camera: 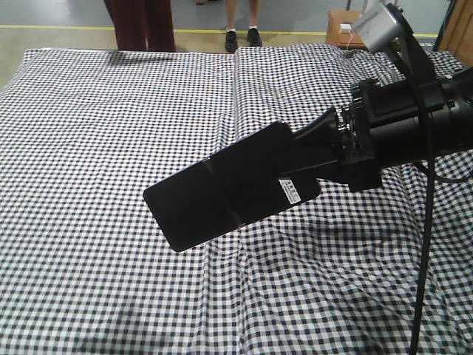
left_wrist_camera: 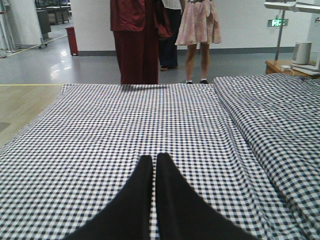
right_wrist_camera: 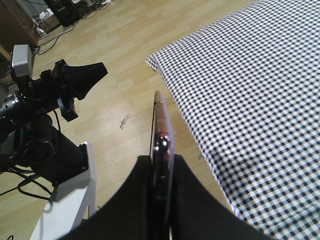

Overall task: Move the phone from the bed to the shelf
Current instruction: 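Drive the base away from the bed holding the phone in the right gripper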

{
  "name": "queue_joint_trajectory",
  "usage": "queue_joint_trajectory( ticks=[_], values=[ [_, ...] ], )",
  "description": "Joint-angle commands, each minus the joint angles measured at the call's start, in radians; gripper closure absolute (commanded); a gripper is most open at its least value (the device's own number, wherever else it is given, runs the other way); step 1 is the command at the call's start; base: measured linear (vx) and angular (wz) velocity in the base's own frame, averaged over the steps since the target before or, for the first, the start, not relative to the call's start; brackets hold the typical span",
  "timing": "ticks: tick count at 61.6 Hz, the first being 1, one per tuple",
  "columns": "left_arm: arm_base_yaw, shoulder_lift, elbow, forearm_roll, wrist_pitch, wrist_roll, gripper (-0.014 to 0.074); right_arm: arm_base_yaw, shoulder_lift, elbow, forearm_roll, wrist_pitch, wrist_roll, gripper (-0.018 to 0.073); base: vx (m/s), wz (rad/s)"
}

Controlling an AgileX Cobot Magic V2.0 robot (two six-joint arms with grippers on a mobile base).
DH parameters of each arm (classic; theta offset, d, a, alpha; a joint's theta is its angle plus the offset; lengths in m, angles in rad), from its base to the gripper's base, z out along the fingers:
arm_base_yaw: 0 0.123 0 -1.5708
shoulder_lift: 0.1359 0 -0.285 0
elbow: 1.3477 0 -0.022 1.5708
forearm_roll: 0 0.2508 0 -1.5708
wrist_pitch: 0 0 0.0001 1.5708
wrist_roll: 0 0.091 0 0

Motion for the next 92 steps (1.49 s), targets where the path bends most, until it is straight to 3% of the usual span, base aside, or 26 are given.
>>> queue_joint_trajectory(
  ticks=[1, 37, 92],
  values=[
    [-0.004, -0.013, -0.021, -0.009, -0.072, -0.006, 0.0595, 0.001, -0.035, -0.024, 0.082, 0.055, -0.001, 0.0561, -0.12, 0.18],
    [-0.004, -0.013, -0.021, -0.009, -0.072, -0.006, 0.0595, 0.001, -0.035, -0.024, 0.082, 0.055, -0.001, 0.0561, -0.10, 0.38],
    [-0.004, -0.013, -0.021, -0.009, -0.072, -0.006, 0.0595, 0.001, -0.035, -0.024, 0.082, 0.055, -0.001, 0.0561, -0.05, 0.63]
  ],
)
